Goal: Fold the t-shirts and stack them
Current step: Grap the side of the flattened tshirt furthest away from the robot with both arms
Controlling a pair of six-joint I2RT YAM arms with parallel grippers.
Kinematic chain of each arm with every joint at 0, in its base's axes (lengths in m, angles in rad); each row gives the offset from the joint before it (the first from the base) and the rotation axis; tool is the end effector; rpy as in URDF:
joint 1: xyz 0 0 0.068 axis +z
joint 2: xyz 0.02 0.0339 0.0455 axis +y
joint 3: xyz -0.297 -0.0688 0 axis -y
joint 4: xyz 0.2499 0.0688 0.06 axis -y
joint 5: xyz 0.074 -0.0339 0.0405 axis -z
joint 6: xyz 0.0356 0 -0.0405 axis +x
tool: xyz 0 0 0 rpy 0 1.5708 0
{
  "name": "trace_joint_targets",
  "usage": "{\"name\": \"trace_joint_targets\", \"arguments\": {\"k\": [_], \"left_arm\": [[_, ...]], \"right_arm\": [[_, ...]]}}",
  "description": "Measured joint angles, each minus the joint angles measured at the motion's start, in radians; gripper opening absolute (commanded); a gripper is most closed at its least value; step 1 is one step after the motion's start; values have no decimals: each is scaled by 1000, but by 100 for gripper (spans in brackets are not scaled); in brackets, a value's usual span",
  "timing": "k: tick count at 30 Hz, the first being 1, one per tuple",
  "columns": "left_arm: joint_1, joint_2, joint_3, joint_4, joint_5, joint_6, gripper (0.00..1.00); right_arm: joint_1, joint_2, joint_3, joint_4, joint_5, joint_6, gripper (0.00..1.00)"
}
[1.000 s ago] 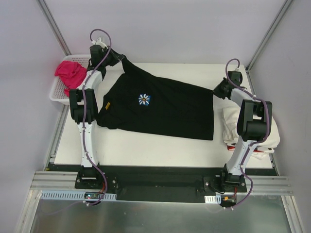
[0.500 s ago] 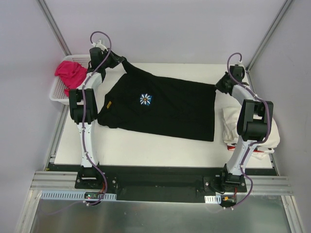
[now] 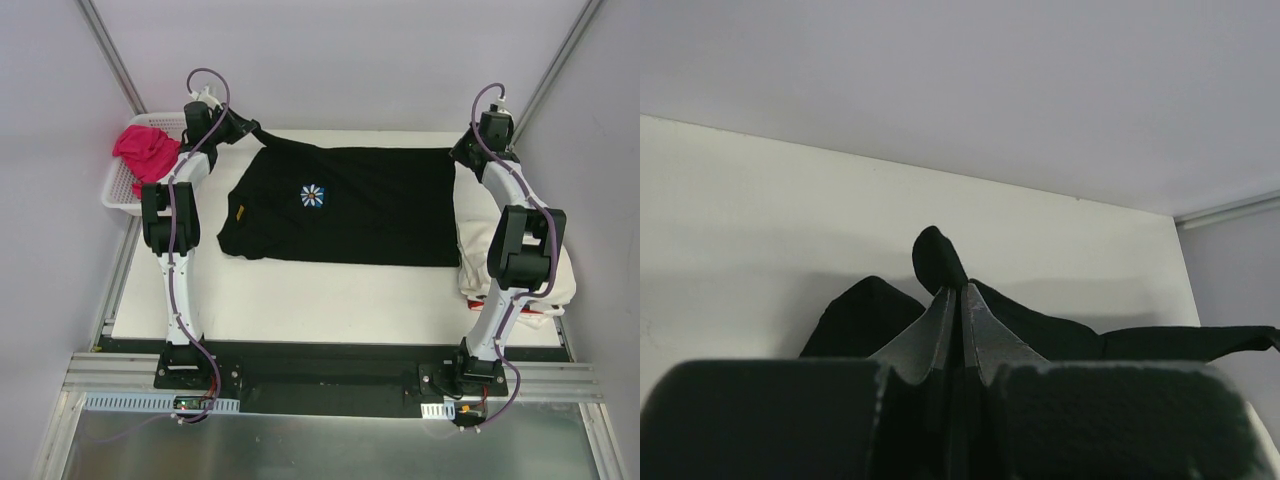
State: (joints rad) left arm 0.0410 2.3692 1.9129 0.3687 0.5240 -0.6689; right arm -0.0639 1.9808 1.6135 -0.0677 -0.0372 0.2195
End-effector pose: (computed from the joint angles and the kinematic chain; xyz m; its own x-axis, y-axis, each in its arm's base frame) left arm 0.5882 0.0063 0.2553 -0.3554 -0.5519 -0.7544 0.3086 0.6925 -0.6521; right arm 0.4916 -0.0301 0.3060 -0.4039 0.2439 -0.8817 0.1210 0.9696 0.2128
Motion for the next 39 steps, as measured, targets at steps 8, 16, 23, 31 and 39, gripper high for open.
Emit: {"name": "trace_joint_targets", "arguments": {"k": [8,16,23,31,39], "left_arm": [[7,-26,-17,0,8,3,0],[40,-100,-72,14,17,6,0],[46,-129,-127,39,16,6,0],[46,-129,-140,46,16,5,0],[46,-139,-166,48,17,5,0]], "right_arm": [[0,35,19,-5,4,-21,1],[0,137,164,-52,-5,-56,1],[1,167,240,-85,-25,-80,1],[1,171,249,-101,-31,-94,1],[1,171,249,-102,-31,-93,1]]}}
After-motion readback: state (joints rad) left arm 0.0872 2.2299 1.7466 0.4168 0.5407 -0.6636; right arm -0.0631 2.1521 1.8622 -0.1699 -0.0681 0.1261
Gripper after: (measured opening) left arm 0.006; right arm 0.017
